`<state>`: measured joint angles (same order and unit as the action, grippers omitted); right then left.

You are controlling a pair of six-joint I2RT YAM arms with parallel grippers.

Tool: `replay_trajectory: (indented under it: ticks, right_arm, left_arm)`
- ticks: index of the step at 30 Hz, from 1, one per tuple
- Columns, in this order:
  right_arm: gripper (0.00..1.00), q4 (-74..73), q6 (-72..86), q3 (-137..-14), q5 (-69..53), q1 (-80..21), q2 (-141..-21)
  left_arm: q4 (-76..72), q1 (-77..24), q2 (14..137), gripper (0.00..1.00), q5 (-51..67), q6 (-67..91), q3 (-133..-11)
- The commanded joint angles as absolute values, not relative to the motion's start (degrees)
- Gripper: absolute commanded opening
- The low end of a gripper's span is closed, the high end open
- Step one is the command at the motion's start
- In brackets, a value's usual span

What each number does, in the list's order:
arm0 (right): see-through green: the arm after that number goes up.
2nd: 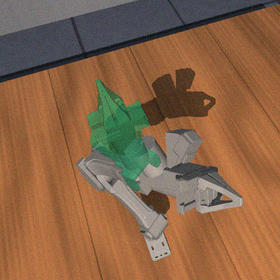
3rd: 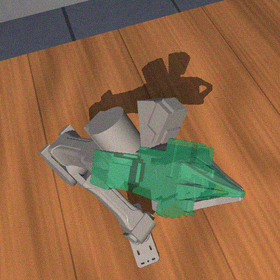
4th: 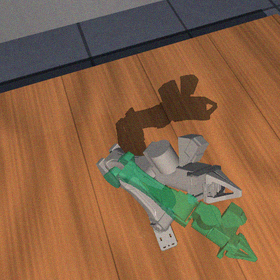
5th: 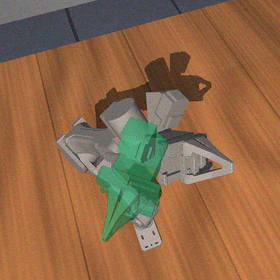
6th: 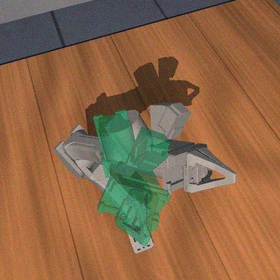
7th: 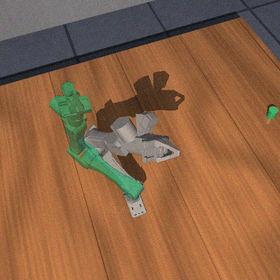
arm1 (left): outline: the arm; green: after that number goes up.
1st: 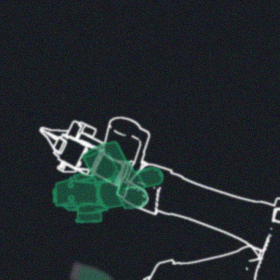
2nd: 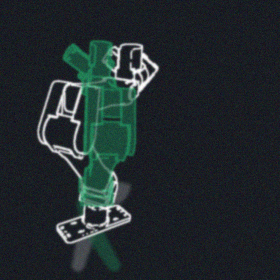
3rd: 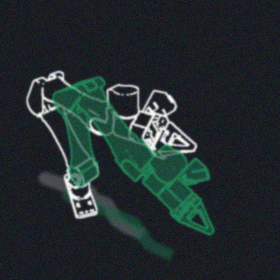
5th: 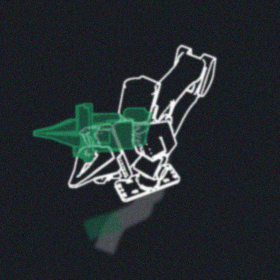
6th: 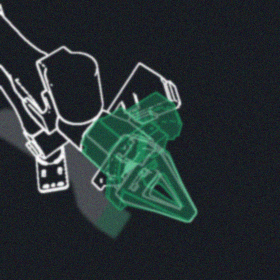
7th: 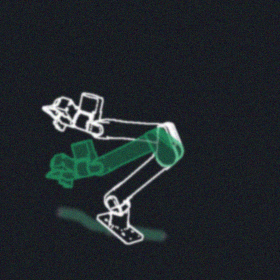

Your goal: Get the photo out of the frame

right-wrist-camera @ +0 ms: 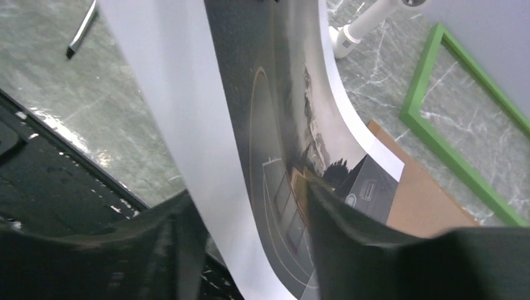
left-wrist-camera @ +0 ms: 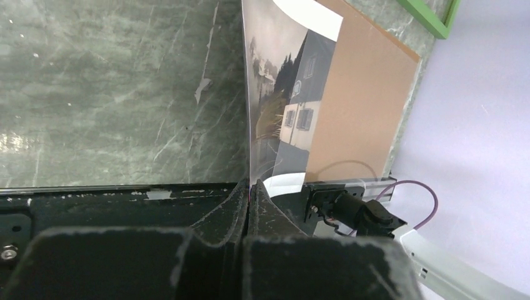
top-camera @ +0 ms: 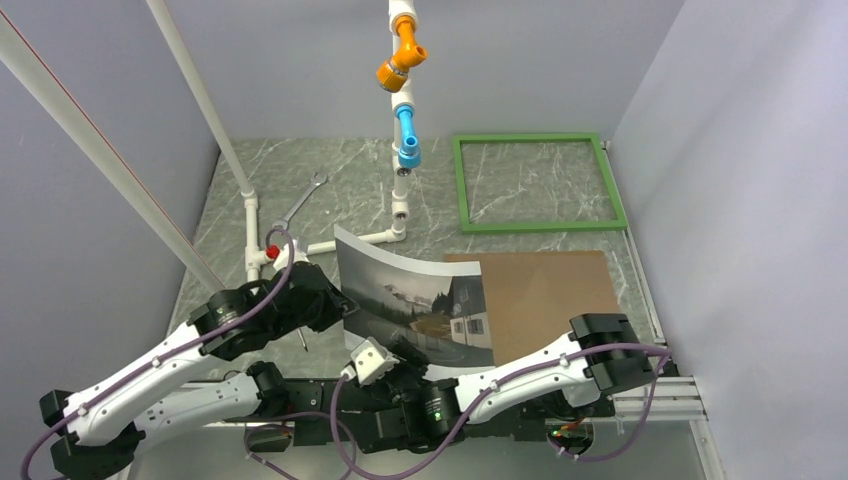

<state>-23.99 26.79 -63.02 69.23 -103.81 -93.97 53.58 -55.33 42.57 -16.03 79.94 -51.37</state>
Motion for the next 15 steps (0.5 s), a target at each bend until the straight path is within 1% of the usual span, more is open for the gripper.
replay_trajectory:
  ticks: [1,5,8,11,13,15]
  right_arm:
    - [0.66,-24.2,25.4,-65.4,68.2,-104.1,-87.8]
    - [0.77,-24.4,21.9,-67.8,64.0,-103.9,-80.8]
    - [0.81,-27.2,21.8,-70.3,64.7,-103.8,-76.6]
    - [0.82,-29.2,22.0,-71.0,66.7,-102.5,-72.6]
    - [0.82,-32.7,24.7,-71.2,65.6,-97.5,-70.4]
    - [0.8,-35.9,26.9,-71.0,60.5,-90.4,-68.3]
  left_arm:
    - [55.8,-54.8,39.7,0.0,-16.8,72.8,-56.5]
    - [56.5,-54.8,37.5,0.0,-15.6,67.0,-60.9]
    - [57.4,-54.8,37.1,0.0,-15.1,64.1,-64.7]
    - [55.2,-54.8,37.3,0.0,-13.1,59.7,-68.3]
    - [52.8,-54.8,37.9,0.0,-11.4,57.2,-70.5]
    - [50.6,-54.8,38.9,0.0,-9.8,54.6,-73.3]
